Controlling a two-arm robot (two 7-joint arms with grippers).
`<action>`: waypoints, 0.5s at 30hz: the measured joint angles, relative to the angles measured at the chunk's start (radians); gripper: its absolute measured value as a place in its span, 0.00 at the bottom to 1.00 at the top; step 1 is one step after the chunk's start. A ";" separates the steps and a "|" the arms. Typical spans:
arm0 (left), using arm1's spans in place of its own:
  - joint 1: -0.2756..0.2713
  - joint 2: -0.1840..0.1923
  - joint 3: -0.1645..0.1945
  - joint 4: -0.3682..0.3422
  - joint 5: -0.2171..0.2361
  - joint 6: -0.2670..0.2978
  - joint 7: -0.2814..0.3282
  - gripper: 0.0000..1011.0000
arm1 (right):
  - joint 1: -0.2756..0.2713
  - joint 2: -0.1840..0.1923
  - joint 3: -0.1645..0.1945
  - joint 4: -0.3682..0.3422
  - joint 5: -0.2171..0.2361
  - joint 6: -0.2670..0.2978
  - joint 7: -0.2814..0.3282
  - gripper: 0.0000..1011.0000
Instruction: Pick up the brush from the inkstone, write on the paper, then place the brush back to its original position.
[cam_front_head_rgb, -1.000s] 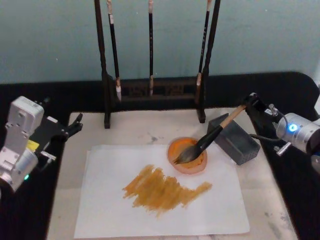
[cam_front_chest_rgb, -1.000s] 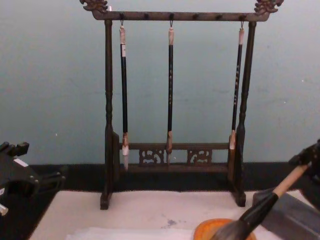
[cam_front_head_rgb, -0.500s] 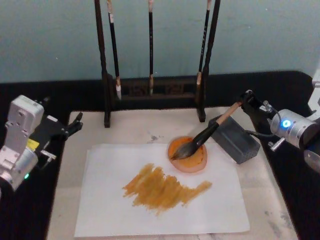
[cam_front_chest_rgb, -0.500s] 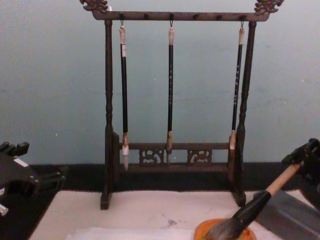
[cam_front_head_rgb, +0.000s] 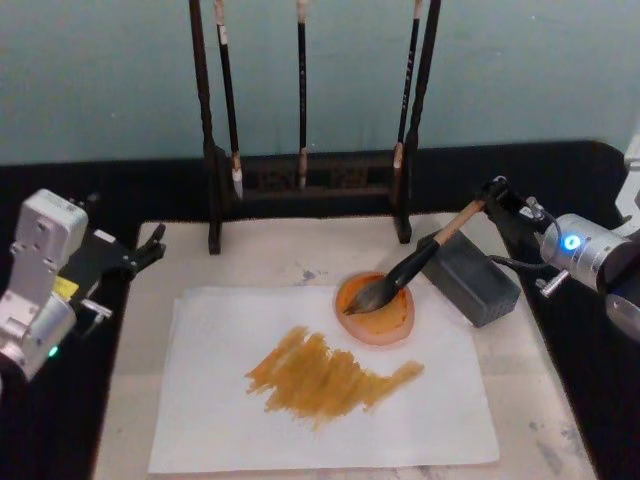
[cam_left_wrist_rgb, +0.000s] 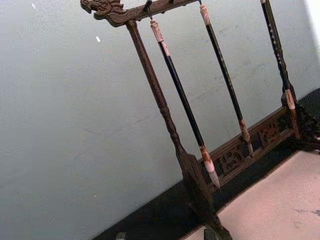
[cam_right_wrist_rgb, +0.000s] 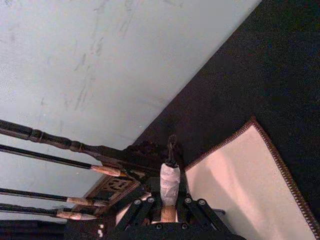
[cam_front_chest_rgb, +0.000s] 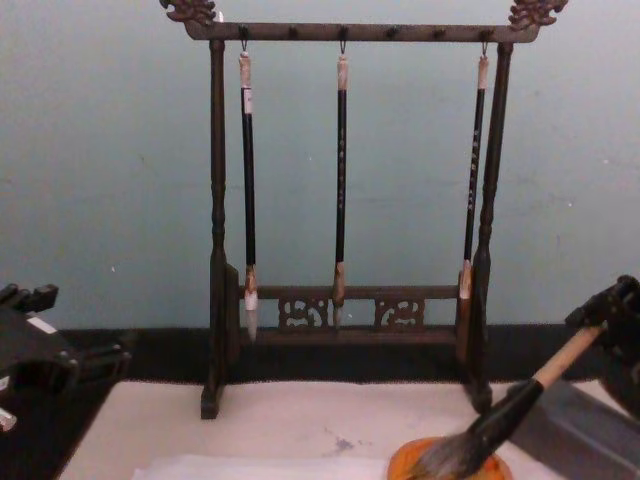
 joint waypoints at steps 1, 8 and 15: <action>0.000 0.000 0.000 0.000 0.000 0.000 0.000 1.00 | 0.000 0.001 -0.002 0.000 0.002 -0.001 0.000 0.16; 0.000 0.000 0.000 0.000 0.000 0.000 0.000 1.00 | 0.001 0.008 -0.017 0.000 0.014 -0.014 -0.012 0.16; 0.000 0.000 0.000 0.000 0.000 0.000 0.000 1.00 | 0.001 0.015 -0.028 -0.002 0.022 -0.026 -0.017 0.16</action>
